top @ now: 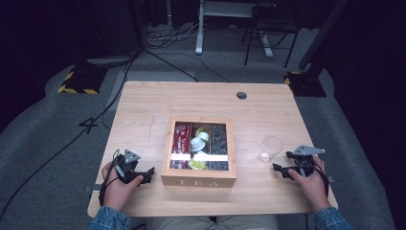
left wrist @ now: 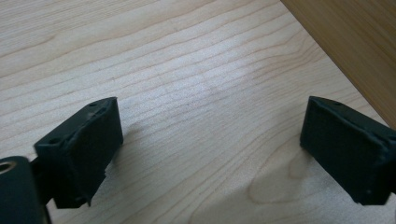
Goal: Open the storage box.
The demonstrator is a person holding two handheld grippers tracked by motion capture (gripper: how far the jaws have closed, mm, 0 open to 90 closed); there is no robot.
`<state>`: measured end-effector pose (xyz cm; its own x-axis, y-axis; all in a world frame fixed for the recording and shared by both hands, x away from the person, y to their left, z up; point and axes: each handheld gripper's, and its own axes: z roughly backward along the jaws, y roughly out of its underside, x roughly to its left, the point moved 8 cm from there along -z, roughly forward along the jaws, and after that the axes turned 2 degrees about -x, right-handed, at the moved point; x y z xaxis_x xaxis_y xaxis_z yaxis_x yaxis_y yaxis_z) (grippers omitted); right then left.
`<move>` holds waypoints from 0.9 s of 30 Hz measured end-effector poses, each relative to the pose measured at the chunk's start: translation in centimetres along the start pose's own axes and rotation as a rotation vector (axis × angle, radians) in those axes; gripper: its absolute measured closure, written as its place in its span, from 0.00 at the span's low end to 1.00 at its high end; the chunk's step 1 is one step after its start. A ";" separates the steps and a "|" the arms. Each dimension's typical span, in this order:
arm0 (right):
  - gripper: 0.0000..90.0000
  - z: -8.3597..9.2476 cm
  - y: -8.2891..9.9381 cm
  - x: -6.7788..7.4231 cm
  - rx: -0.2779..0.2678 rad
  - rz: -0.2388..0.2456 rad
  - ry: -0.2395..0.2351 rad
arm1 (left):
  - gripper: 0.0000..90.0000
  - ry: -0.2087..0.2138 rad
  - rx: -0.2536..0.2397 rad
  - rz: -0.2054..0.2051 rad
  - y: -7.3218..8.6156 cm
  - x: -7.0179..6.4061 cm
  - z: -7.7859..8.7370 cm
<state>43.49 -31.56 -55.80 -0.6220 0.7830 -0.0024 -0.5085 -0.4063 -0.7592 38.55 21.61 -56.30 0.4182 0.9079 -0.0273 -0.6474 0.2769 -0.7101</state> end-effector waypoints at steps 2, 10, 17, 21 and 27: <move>0.17 0.0 0.0 0.0 0.000 -0.001 0.000 | 0.14 0.002 -0.004 0.000 0.0 0.0 0.1; 0.17 0.0 0.0 0.0 0.000 0.000 -0.001 | 0.27 0.015 0.008 -0.005 -0.4 0.1 0.9; 0.17 0.0 0.0 0.0 -0.001 -0.003 0.001 | 0.31 0.051 -0.012 -0.004 -1.1 -0.3 2.5; 0.17 0.0 0.0 0.0 -0.001 -0.004 0.000 | 0.32 0.066 -0.022 0.000 -1.4 -0.5 3.1; 0.17 0.0 0.0 0.0 -0.001 -0.003 0.001 | 0.34 0.104 -0.051 -0.004 -2.3 -1.7 5.1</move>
<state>43.42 -31.55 -55.79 -0.6197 0.7848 -0.0009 -0.5099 -0.4034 -0.7598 36.08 21.06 -50.99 0.4861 0.8687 -0.0952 -0.6135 0.2616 -0.7451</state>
